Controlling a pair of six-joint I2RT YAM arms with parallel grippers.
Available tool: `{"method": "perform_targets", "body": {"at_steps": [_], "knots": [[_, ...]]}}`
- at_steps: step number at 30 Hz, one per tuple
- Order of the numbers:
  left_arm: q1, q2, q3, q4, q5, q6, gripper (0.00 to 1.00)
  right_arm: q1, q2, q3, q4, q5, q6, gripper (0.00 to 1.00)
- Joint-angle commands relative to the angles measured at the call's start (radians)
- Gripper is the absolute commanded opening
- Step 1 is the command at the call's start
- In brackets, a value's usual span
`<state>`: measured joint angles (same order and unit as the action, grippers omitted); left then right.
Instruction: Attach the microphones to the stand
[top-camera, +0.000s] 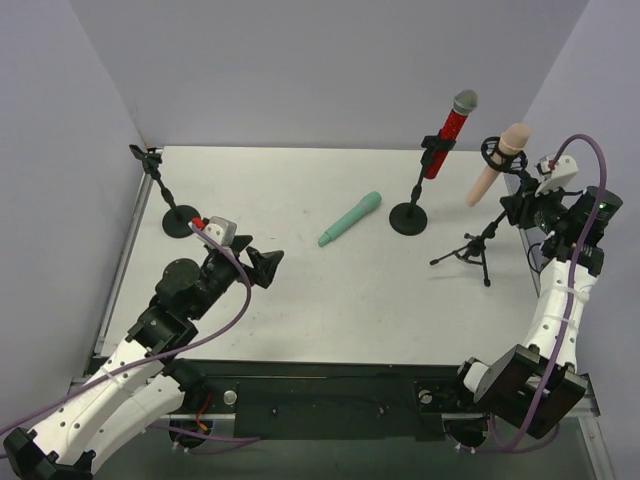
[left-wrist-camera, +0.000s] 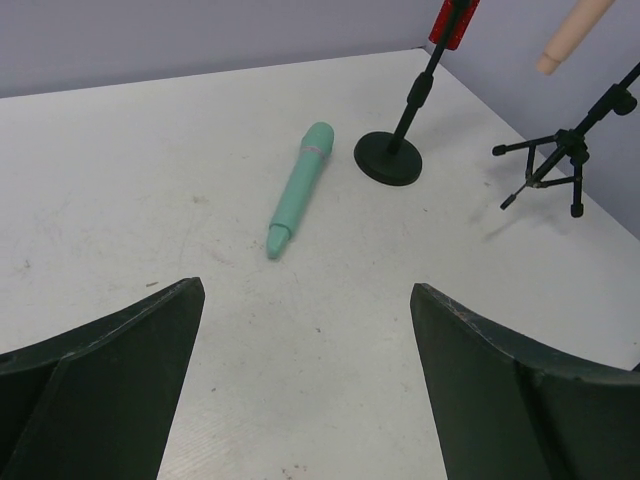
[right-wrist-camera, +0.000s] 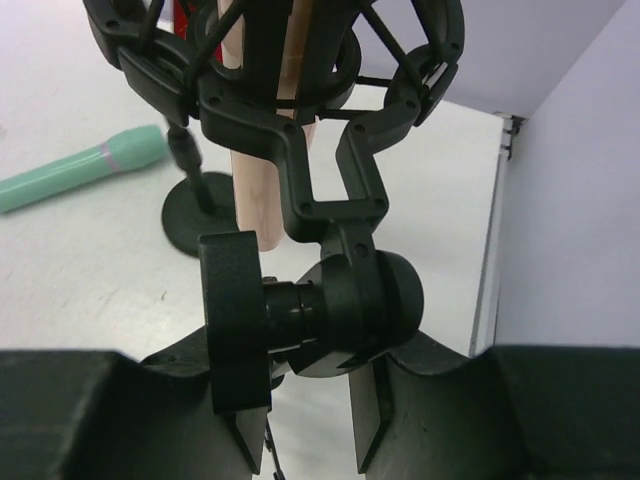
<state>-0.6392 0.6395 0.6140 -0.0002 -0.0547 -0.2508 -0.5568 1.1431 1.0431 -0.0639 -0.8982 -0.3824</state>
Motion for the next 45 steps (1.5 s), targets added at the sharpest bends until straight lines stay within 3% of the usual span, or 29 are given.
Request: {"method": "perform_targets", "body": {"at_steps": [1,7,15,26,45], "knots": [[0.007,0.011,0.044,0.017,-0.005,0.021,0.96,0.000,0.027,0.014,0.372,0.051,0.161,0.00],[0.007,0.045,0.046,0.035,0.006,0.027,0.96,0.029,0.106,0.012,0.513,0.108,0.142,0.00],[0.007,0.052,0.039,0.032,0.000,0.041,0.96,0.126,0.139,-0.084,0.480,0.171,-0.074,0.00],[0.010,0.043,0.027,0.034,-0.002,0.061,0.96,0.126,0.064,-0.261,0.506,0.131,-0.093,0.03],[0.013,-0.009,0.003,0.022,0.000,0.050,0.96,0.080,0.046,-0.307,0.564,0.127,0.091,0.35]]}}
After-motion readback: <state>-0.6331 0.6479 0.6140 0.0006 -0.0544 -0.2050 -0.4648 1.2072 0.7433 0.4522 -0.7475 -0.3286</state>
